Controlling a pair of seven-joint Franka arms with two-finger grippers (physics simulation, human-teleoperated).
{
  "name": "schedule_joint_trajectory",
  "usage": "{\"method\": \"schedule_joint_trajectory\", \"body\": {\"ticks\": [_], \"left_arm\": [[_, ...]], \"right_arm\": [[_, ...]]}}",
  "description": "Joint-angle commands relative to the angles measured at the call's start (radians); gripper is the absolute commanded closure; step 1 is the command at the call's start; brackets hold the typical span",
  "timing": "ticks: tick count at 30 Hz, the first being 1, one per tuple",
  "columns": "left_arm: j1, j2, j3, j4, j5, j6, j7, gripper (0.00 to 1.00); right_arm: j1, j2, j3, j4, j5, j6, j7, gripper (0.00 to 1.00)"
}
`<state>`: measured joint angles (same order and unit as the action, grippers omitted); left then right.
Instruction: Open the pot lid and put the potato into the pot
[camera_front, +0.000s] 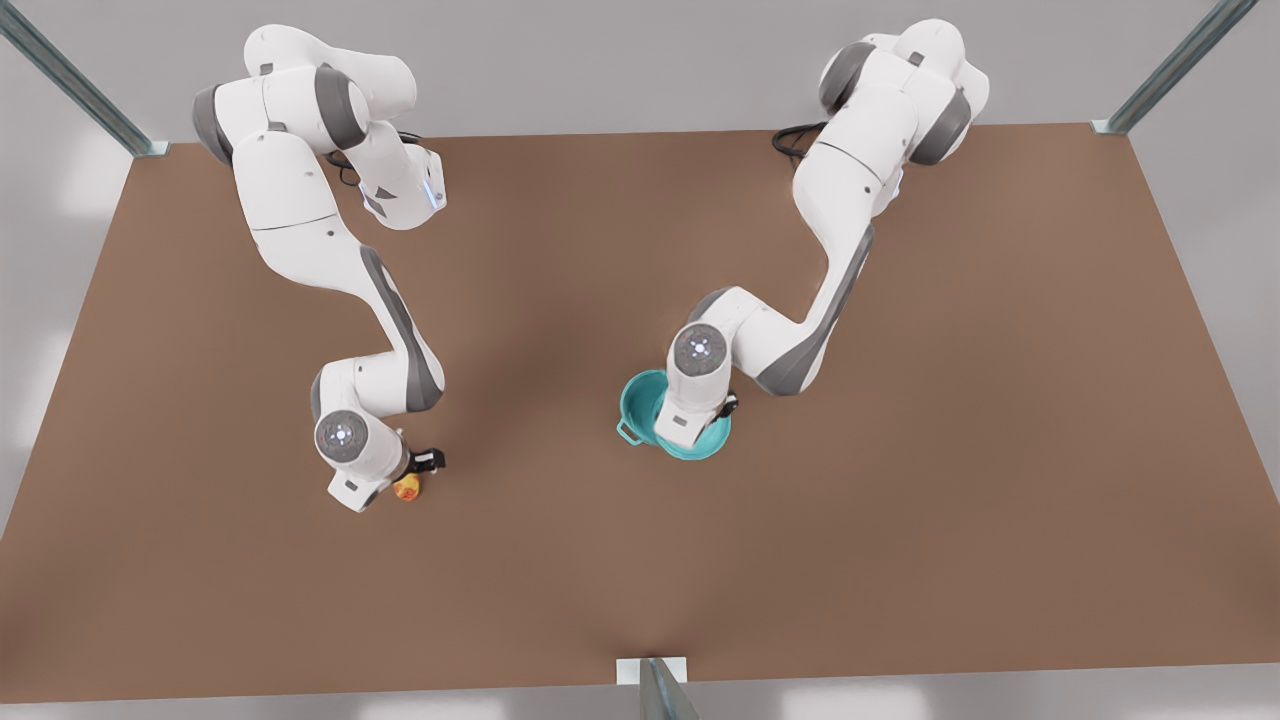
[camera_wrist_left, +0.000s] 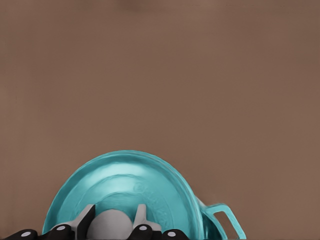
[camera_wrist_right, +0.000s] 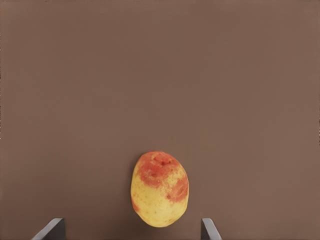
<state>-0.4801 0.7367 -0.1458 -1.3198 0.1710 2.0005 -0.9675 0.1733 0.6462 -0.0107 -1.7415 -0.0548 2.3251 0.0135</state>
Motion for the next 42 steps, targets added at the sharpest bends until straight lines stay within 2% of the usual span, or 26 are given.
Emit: {"method": "schedule_joint_trajectory", "body": {"ticks": [1, 5, 14, 15, 16, 17, 19, 21, 22, 23, 24, 25, 28, 37, 42], "left_arm": [[0.097, -0.003, 0.000, 0.007, -0.010, -0.081, 0.364, 0.47], [0.222, 0.052, 0.005, -0.001, -0.002, 0.087, 0.633, 0.47], [0.216, 0.110, 0.003, -0.009, 0.001, 0.169, 0.615, 0.46], [0.216, 0.113, 0.003, -0.009, 0.004, 0.169, 0.613, 0.31], [0.216, 0.118, 0.003, -0.009, 0.004, 0.173, 0.613, 0.24], [0.216, 0.125, 0.003, -0.009, 0.007, 0.202, 0.613, 0.00], [0.233, 0.107, 0.005, -0.007, 0.005, 0.184, 0.633, 0.00], [0.372, -0.097, -0.003, 0.007, -0.098, -0.230, 0.883, 0.00], [0.501, -0.178, -0.003, 0.007, -0.263, -0.397, 1.075, 0.00], [0.580, -0.295, 0.003, -0.013, -0.323, -0.462, 1.070, 0.00], [0.581, -0.390, 0.029, -0.104, -0.292, -0.419, 1.064, 0.00], [0.580, -0.425, 0.029, -0.164, -0.263, -0.351, 1.007, 0.00], [0.569, -0.369, 0.031, -0.050, -0.173, -0.345, 0.986, 0.00], [0.569, -0.339, 0.026, -0.052, -0.337, -0.434, 0.874, 0.00], [0.565, -0.341, 0.025, -0.081, -0.332, -0.434, 0.856, 0.00]], "right_arm": [[0.000, 0.001, -0.002, -0.001, 0.001, 0.088, -0.020, 0.00], [-0.002, 0.015, -0.006, 0.000, -0.003, 0.102, -0.021, 0.00], [-0.002, 0.040, -0.008, 0.000, -0.003, 0.114, -0.037, 0.00], [-0.002, 0.043, -0.008, -0.001, -0.003, 0.114, -0.037, 0.00], [-0.002, 0.040, -0.008, -0.003, -0.003, 0.114, -0.037, 0.00], [-0.002, 0.040, -0.008, -0.009, -0.003, 0.114, -0.037, 0.00], [-0.002, 0.035, -0.011, -0.019, -0.003, 0.114, -0.046, 0.00], [-0.002, 0.024, -0.014, -0.038, -0.003, 0.114, -0.047, 0.00], [-0.002, 0.020, -0.014, -0.041, -0.003, 0.114, -0.047, 0.00], [-0.002, 0.020, -0.014, -0.047, -0.003, 0.115, -0.047, 0.00], [-0.002, 0.020, -0.014, -0.047, -0.003, 0.115, -0.047, 0.00], [-0.002, 0.020, -0.014, -0.053, -0.003, 0.117, -0.047, 0.00], [-0.002, 0.023, -0.014, -0.064, -0.002, 0.137, -0.047, 0.00], [-0.002, 0.010, -0.017, -0.049, 0.000, 0.151, -0.061, 0.00], [0.003, 0.017, -0.015, -0.033, 0.006, 0.151, -0.058, 0.00]]}}
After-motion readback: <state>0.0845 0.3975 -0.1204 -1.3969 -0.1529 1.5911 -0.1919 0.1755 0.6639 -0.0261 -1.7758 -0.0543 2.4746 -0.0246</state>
